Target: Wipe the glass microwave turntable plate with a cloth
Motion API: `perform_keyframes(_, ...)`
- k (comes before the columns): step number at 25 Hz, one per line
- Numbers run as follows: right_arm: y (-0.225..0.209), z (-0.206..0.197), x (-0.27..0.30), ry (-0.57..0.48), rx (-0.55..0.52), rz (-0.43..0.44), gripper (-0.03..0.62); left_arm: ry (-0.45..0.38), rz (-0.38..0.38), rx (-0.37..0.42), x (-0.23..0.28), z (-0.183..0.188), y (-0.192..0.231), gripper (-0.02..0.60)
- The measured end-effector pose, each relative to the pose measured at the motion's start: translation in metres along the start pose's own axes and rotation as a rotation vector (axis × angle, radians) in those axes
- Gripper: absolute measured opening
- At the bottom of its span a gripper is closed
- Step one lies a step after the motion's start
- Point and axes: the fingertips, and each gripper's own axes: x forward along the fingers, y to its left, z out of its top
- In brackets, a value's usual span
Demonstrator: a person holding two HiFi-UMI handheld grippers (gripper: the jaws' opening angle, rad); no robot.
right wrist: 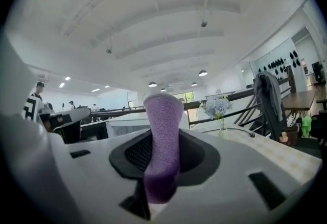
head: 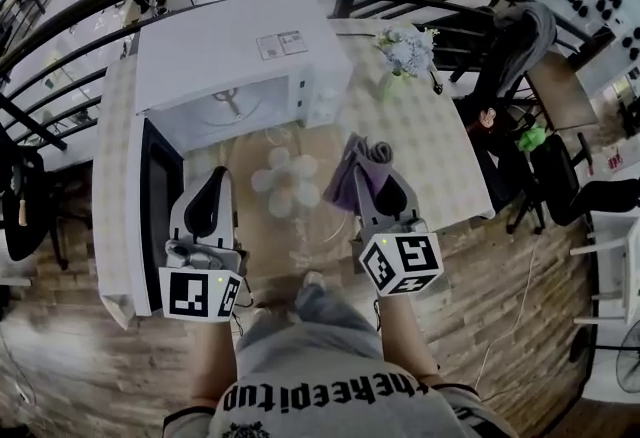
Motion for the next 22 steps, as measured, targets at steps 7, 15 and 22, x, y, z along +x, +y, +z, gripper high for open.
perform_keyframes(7, 0.006, -0.071, 0.043, 0.219, 0.055, 0.089, 0.110, 0.016, 0.052, 0.000, -0.001, -0.017, 0.006, 0.011)
perform_keyframes(15, 0.028, -0.138, 0.086, 0.411, 0.082, 0.171, 0.110, 0.038, 0.108, -0.002, -0.002, -0.034, 0.014, 0.011)
perform_keyframes(22, 0.049, -0.190, 0.115, 0.545, -0.014, 0.200, 0.110, 0.052, 0.175, -0.010, -0.006, -0.041, 0.025, 0.011)
